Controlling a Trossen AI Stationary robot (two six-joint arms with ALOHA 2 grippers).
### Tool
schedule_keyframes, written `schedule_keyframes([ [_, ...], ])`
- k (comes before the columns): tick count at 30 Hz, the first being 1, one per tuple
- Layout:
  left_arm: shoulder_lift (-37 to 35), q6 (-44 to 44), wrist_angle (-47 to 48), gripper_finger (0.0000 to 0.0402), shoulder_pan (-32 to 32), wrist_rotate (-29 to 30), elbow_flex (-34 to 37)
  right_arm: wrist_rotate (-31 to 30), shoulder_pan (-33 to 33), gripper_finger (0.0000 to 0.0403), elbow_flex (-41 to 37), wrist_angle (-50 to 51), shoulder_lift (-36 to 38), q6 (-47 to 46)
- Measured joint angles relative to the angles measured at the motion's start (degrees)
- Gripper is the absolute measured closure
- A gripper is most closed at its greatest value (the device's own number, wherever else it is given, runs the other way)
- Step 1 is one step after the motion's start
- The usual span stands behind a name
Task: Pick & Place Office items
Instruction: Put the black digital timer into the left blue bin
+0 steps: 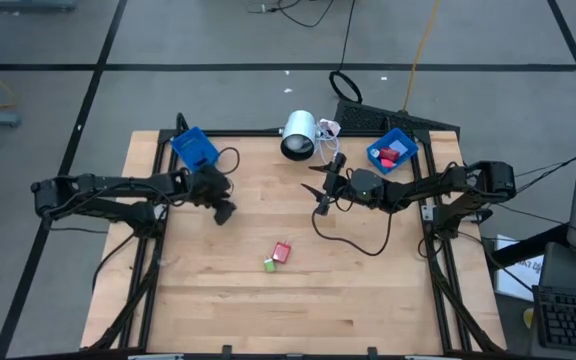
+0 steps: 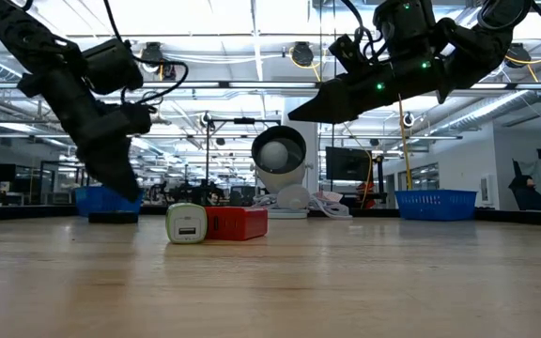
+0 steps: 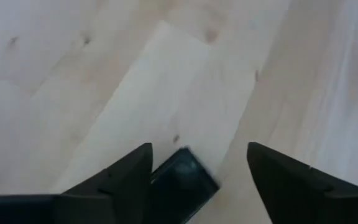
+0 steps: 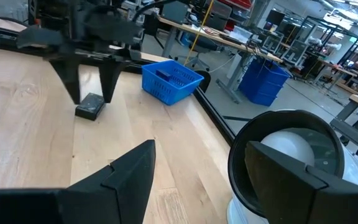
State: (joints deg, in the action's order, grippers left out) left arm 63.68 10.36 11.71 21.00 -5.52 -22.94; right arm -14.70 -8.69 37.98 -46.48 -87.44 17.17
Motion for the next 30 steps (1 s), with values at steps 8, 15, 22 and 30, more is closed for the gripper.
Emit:
schedule_keyframes([
  [8, 0.0, -21.0, 4.3, 0.0112, -1.3, 5.5, -0.1, 0.0, 0.0, 0.0165, 0.0, 0.0, 0.0, 0.0],
  [15, 1.8, -20.3, 6.2, 0.0134, -1.3, 7.1, -0.2, 0.0, 0.0, 0.0165, 0.0, 0.0, 0.0, 0.0],
  [22, 5.7, -20.0, 3.6, 0.0163, -1.2, 4.1, 0.1, 0.0, 0.0, 0.0165, 0.0, 0.0, 0.0, 0.0],
  [30, 6.9, -10.8, 1.4, 0.0183, -1.2, 4.0, 0.5, 0.0, 0.0, 0.0165, 0.0, 0.0, 0.0, 0.0],
])
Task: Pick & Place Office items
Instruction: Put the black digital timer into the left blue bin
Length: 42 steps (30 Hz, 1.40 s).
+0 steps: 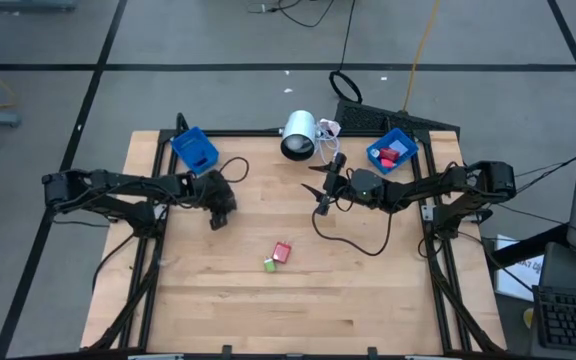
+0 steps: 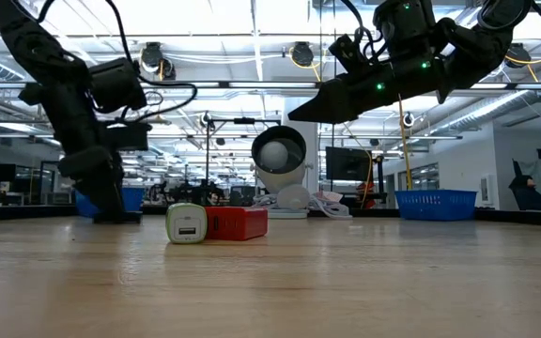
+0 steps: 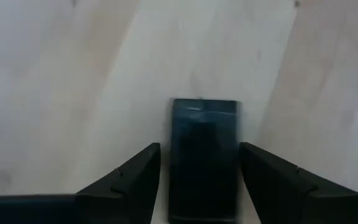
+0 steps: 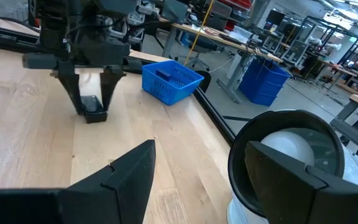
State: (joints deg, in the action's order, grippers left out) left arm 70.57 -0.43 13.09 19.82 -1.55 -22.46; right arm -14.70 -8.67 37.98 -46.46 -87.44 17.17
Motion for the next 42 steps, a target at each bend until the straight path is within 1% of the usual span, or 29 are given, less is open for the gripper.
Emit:
schedule_keyframes([
  [4, 0.1, 4.7, -0.7, 0.017, -0.1, 1.1, 0.0, 0.0, 0.0, 0.0165, 0.0, 0.0, 0.0, 0.0],
  [8, 0.0, 5.5, -0.7, 0.0153, -0.1, 1.9, 0.0, 0.0, 0.0, 0.0165, 0.0, 0.0, 0.0, 0.0],
  [10, 0.0, 5.6, -0.5, 0.0155, -0.1, 3.5, 0.0, 0.0, 0.0, 0.0165, 0.0, 0.0, 0.0, 0.0],
  [13, 0.0, 5.8, -0.2, 0.0183, -0.1, 3.9, 0.0, 0.0, 0.0, 0.0165, 0.0, 0.0, 0.0, 0.0],
  [16, 0.0, 5.8, -0.2, 0.0237, -0.1, 4.3, 0.0, 0.0, 0.0, 0.0165, 0.0, 0.0, 0.0, 0.0],
  [17, 0.0, 5.8, -0.5, 0.0249, -0.1, 4.6, 0.0, 0.0, 0.0, 0.0165, 0.0, 0.0, 0.0, 0.0],
  [21, -0.5, 7.3, -1.4, 0.025, -0.1, 4.8, -0.4, 0.0, 0.0, 0.0165, 0.0, 0.0, 0.0, 0.0],
  [25, -4.1, 9.0, -7.4, 0.025, -0.1, 4.8, -0.7, 0.0, 0.0, 0.0165, 0.0, 0.0, 0.0, 0.0],
  [28, -8.1, 11.2, -11.3, 0.025, 0.5, 5.6, -0.7, 0.0, 0.0, 0.0165, 0.0, 0.0, 0.0, 0.0],
  [32, -15.3, 13.5, -13.3, 0.025, 2.1, 11.3, -0.7, 0.0, 0.0, 0.0165, 0.0, 0.0, 0.0, 0.0],
  [35, -20.9, 14.3, -12.8, 0.025, 3.4, 17.1, -0.7, 0.0, 0.0, 0.0165, 0.0, 0.0, 0.0, 0.0],
  [38, -25.5, 15.8, -11.5, 0.025, 4.7, 25.4, -0.7, 0.0, 0.0, 0.0165, 0.0, 0.0, 0.0, 0.0],
  [42, -29.0, 18.9, -10.0, 0.025, 6.9, 37.1, -0.7, 0.0, 0.0, 0.0165, 0.0, 0.0, 0.0, 0.0],
])
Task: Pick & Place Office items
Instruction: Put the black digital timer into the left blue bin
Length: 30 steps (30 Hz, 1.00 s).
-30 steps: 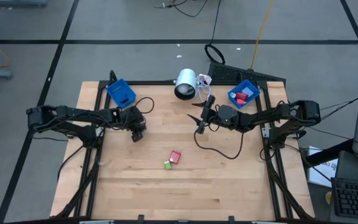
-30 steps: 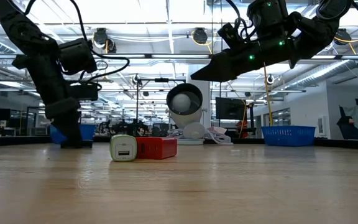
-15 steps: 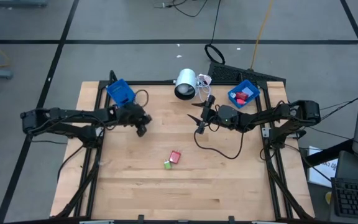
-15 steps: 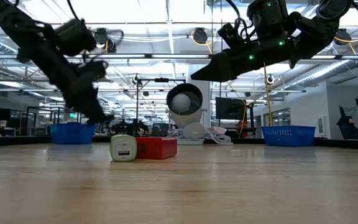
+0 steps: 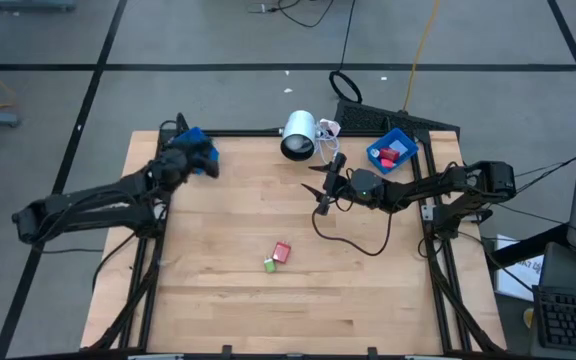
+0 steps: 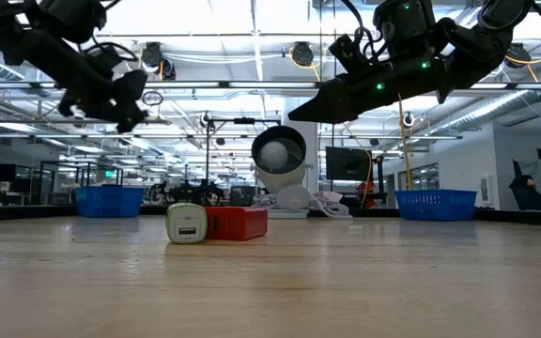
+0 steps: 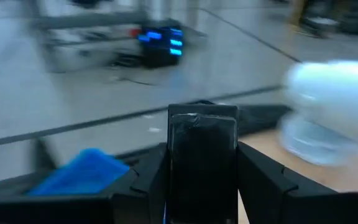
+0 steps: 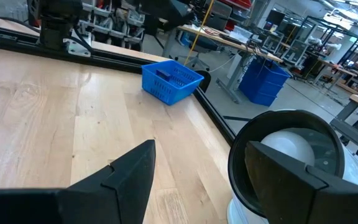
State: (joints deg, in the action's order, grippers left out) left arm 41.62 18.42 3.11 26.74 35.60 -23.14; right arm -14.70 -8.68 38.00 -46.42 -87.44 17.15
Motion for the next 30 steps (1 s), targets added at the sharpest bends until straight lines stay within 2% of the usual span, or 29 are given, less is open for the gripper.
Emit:
schedule_keyframes([
  [4, 0.3, 3.4, 4.3, 0.025, 3.6, 6.0, 0.0, 0.0, 0.0, 0.0165, 0.0, 0.0, 0.0, 0.0],
  [9, 4.7, 9.4, 8.3, 0.025, 9.2, 6.4, 0.1, 0.0, 0.0, 0.0165, 0.0, 0.0, 0.0, 0.0],
  [22, 20.4, 10.6, 1.3, 0.025, 18.0, 6.2, 0.1, 0.0, 0.0, 0.0165, 0.0, 0.0, 0.0, 0.0],
  [26, 22.8, 10.6, -0.6, 0.0248, 19.0, 7.0, 0.1, 0.0, 0.0, 0.0165, 0.0, 0.0, 0.0, 0.0],
  [30, 23.3, 10.4, -0.8, 0.0177, 18.9, 7.8, 0.1, 0.0, 0.0, 0.0165, 0.0, 0.0, 0.0, 0.0],
])
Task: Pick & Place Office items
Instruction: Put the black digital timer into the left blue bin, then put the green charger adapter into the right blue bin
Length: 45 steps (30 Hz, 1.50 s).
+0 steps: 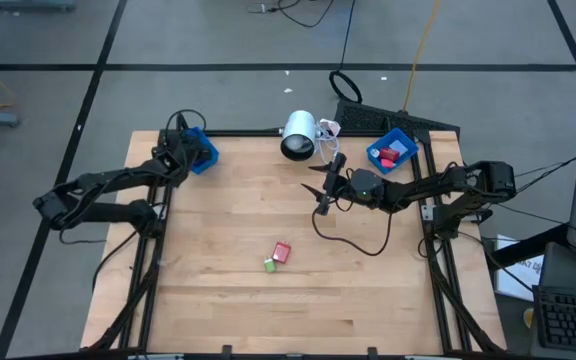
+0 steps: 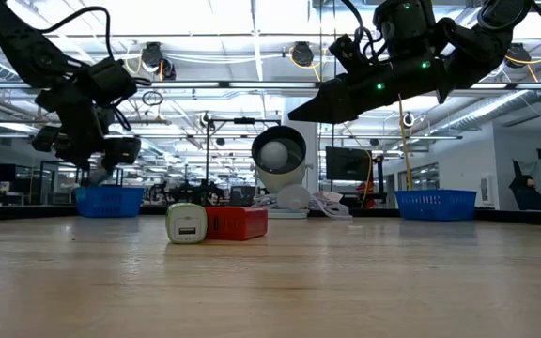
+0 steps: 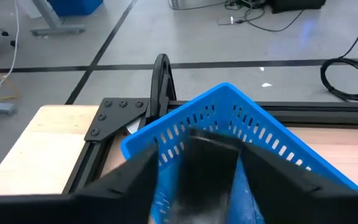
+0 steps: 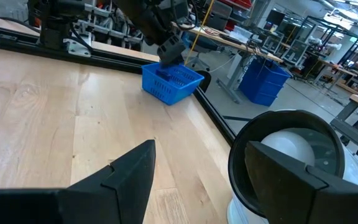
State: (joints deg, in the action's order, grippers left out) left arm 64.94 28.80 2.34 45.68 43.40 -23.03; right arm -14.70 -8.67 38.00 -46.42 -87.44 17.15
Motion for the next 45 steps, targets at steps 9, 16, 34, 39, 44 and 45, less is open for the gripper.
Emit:
schedule_keyframes([
  [9, -0.5, -0.7, 0.7, 0.0062, 0.0, -0.6, 0.0, 0.0, 0.0, 0.0165, 0.0, 0.0, 0.0, 0.0],
  [16, -8.2, -2.3, 4.4, 0.0041, -0.1, -12.1, 0.0, 0.0, 0.0, 0.0165, 0.0, 0.0, 0.0, 0.0],
  [34, -10.3, -7.6, -3.9, 0.0083, -24.3, -53.5, 0.1, 5.1, 0.0, 0.0165, 0.0, -0.1, 0.0, -1.3],
  [39, -2.4, -8.2, -12.0, 0.0086, -34.8, -51.9, 0.1, 5.9, -0.7, 0.0165, 0.0, -1.9, 0.0, 0.3],
  [44, 5.8, -5.1, -18.5, 0.0081, -43.0, -48.6, 0.1, 5.9, -1.3, 0.0165, 0.0, -0.4, 0.0, -1.6],
  [45, 7.3, -3.8, -19.7, 0.0081, -44.4, -48.0, 0.1, 5.9, -1.3, 0.0165, 0.0, 0.2, 0.0, -1.6],
])
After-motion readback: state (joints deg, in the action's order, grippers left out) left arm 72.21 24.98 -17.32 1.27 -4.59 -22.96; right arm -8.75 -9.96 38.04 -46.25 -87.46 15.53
